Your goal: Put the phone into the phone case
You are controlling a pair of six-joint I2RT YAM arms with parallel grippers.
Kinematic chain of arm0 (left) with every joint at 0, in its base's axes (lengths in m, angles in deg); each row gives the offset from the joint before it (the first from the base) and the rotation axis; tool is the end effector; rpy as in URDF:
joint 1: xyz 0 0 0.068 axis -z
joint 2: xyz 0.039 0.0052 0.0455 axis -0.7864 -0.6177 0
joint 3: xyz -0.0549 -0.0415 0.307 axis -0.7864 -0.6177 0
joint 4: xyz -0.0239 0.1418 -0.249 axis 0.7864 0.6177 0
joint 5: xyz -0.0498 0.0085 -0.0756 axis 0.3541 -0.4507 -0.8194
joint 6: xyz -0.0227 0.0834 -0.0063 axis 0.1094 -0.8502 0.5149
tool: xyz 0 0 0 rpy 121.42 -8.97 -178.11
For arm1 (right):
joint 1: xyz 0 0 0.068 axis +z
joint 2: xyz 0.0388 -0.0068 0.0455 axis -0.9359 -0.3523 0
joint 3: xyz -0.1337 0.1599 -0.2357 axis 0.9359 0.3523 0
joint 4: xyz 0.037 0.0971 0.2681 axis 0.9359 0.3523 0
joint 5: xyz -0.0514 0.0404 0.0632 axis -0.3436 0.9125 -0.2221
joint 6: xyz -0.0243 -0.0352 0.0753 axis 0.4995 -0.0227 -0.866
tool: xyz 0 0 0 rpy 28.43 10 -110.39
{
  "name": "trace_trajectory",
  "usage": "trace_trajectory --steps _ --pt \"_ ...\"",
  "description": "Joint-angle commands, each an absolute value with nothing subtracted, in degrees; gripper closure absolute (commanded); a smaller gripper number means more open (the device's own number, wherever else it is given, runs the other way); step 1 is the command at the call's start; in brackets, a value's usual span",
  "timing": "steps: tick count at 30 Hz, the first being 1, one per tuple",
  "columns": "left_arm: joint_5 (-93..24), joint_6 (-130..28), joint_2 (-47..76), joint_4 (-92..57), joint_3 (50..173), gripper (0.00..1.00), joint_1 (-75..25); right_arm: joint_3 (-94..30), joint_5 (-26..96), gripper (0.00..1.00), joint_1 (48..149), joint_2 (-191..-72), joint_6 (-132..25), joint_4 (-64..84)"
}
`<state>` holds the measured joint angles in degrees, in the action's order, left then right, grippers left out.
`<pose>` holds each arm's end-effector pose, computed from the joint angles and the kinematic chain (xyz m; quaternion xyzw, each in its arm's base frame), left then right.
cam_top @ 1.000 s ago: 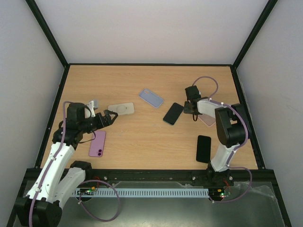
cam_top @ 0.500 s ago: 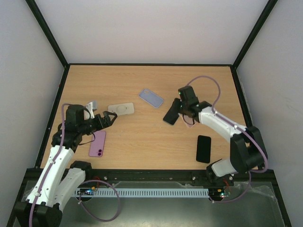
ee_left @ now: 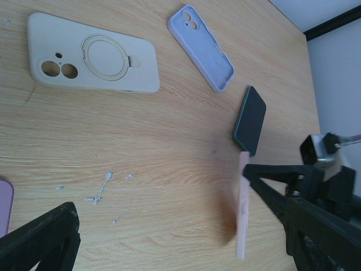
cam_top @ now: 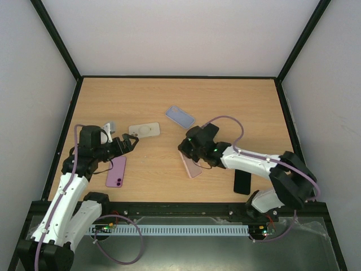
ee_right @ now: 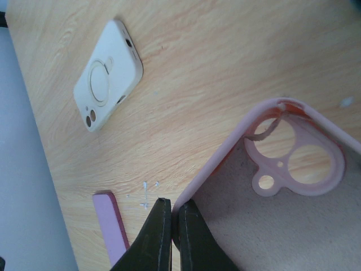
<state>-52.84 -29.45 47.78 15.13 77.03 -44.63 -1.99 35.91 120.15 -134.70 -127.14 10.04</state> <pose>0.1787 -0.0575 0.2749 -0.0891 0.8662 -0.3468 0.3486 0.2159 0.2827 0.1984 0.2008 0.8814 0.4124 0.1128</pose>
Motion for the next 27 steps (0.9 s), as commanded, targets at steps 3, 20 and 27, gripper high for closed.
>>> trace_trajectory --steps 3,20,27 --pt "-52.17 -29.90 47.98 15.81 77.40 0.03 -44.37 -9.50 30.05 0.98 122.03 -146.41 -144.06 7.76" --pt "-52.96 -27.48 46.04 12.44 74.55 0.01 -44.29 -10.48 24.94 0.44 114.93 -141.83 -121.60 22.25" --pt "-53.75 -26.61 47.17 12.30 73.97 0.01 -44.20 -9.60 24.97 0.25 106.92 -138.72 -98.37 20.67"
